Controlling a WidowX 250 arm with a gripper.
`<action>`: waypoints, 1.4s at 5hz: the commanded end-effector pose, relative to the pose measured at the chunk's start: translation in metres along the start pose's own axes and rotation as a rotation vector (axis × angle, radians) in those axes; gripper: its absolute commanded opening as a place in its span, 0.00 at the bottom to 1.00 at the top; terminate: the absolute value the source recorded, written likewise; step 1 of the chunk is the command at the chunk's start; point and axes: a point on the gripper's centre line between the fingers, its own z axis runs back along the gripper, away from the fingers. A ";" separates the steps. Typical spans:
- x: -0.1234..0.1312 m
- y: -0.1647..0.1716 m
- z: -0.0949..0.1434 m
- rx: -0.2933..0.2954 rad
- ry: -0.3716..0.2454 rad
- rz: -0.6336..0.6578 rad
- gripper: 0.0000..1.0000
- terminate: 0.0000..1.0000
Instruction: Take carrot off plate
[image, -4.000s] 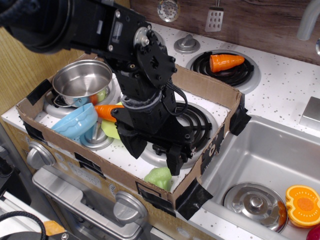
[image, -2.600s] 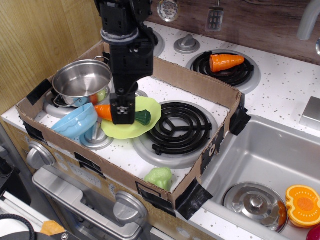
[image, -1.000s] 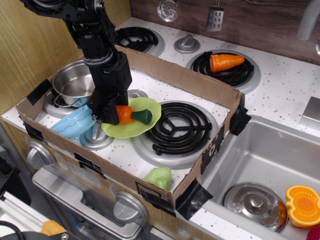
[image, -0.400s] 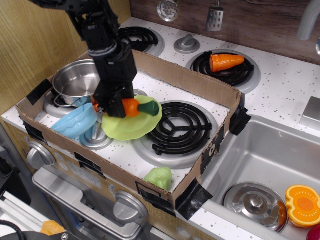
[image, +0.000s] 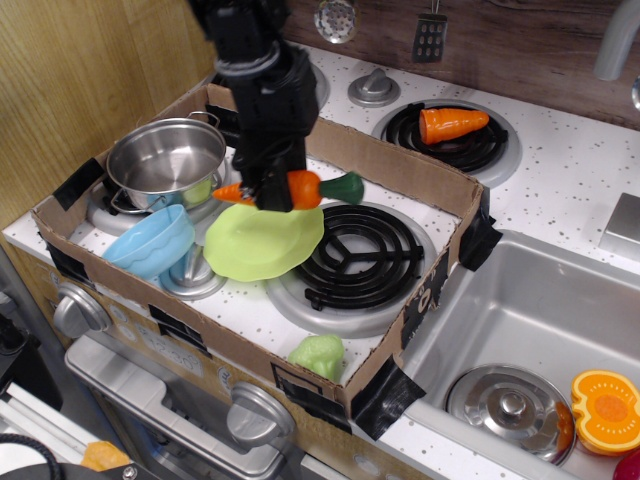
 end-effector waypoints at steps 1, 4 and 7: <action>0.076 0.021 0.017 -0.062 0.060 0.258 0.00 0.00; 0.081 0.035 -0.014 0.035 0.236 0.741 0.00 0.00; 0.052 -0.003 -0.005 0.182 0.339 0.912 0.00 0.00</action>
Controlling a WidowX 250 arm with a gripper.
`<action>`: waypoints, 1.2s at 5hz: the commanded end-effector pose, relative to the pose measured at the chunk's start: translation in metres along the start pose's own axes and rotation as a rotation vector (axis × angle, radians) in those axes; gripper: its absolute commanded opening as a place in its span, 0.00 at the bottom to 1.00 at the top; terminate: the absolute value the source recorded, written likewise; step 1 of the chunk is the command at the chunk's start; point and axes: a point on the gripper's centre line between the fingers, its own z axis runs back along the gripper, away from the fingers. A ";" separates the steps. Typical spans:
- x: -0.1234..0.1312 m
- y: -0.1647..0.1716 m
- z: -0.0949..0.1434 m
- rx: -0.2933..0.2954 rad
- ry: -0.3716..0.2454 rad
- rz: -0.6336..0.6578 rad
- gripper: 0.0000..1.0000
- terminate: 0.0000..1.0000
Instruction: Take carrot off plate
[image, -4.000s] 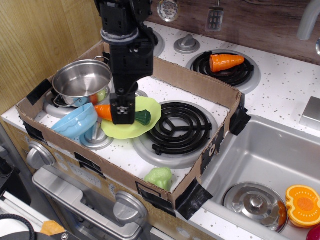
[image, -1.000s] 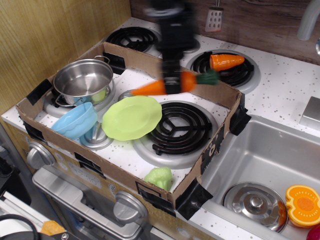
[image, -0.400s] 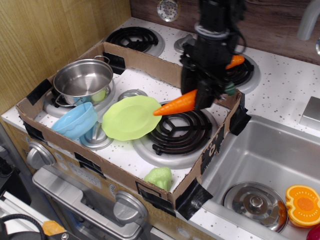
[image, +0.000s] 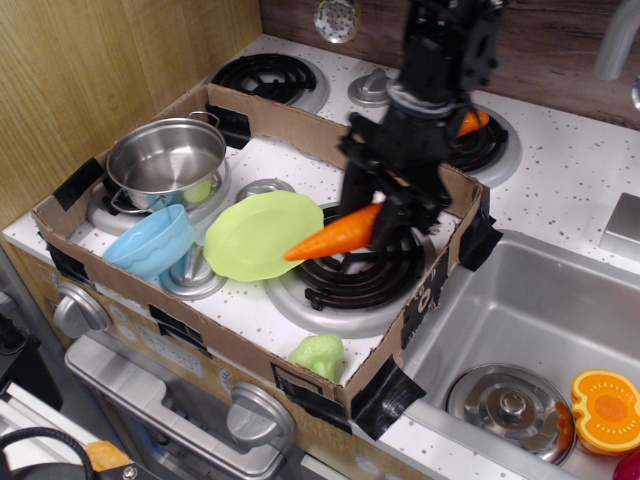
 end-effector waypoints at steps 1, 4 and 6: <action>-0.016 0.017 0.002 0.079 -0.099 0.108 0.00 0.00; -0.002 0.005 -0.012 0.017 -0.162 0.112 0.00 0.00; 0.010 -0.003 -0.018 0.011 -0.223 0.095 1.00 0.00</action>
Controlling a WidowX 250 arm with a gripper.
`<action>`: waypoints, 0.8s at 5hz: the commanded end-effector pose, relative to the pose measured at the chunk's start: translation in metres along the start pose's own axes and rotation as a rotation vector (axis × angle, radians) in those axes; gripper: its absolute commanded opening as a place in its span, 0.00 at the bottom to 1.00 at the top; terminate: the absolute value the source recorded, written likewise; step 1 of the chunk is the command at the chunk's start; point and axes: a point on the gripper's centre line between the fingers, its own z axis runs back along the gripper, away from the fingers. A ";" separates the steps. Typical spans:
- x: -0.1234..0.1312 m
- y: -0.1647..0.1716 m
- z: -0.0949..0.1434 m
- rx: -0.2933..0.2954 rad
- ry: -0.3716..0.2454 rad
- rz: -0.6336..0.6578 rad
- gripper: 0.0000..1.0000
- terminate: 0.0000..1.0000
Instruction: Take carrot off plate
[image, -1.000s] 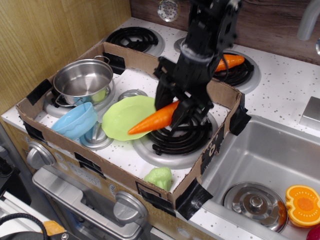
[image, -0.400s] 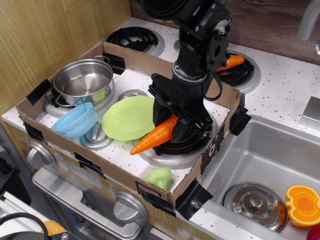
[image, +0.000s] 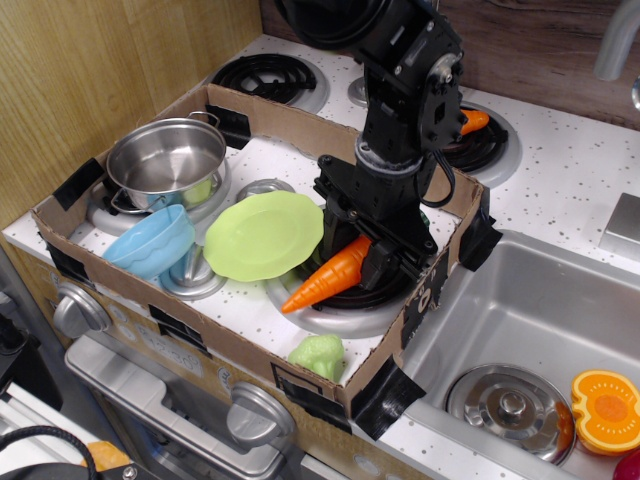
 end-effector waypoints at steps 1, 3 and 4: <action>0.021 0.012 0.010 0.007 -0.088 -0.045 1.00 0.00; 0.023 0.022 0.038 0.104 -0.100 -0.121 1.00 0.00; 0.025 0.026 0.054 0.166 -0.091 -0.159 1.00 0.00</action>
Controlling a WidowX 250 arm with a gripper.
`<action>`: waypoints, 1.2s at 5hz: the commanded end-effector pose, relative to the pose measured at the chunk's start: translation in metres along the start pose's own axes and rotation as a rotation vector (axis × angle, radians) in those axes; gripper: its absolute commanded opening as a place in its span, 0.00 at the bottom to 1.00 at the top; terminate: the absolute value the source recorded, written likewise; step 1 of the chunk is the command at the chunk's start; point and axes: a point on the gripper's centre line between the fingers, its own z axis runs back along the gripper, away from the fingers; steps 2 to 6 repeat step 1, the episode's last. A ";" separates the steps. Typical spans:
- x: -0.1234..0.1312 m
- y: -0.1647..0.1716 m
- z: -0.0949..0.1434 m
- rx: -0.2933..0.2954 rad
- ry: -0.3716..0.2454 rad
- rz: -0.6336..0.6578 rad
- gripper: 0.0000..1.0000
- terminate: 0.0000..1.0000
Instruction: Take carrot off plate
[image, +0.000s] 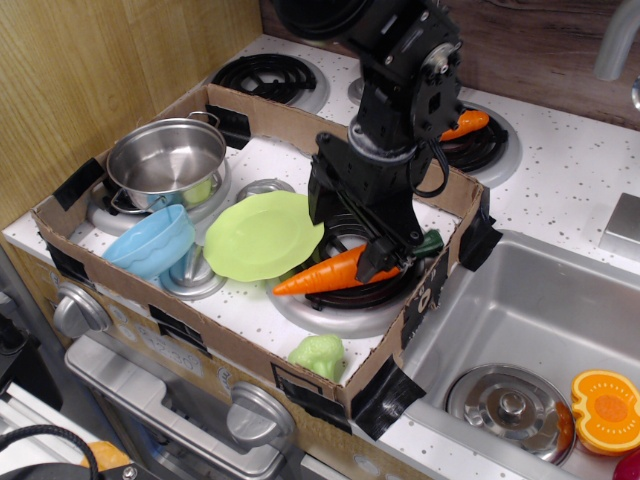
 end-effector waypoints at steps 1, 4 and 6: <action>0.028 0.022 0.036 0.086 -0.071 -0.053 1.00 1.00; 0.028 0.022 0.036 0.086 -0.071 -0.053 1.00 1.00; 0.028 0.022 0.036 0.086 -0.071 -0.053 1.00 1.00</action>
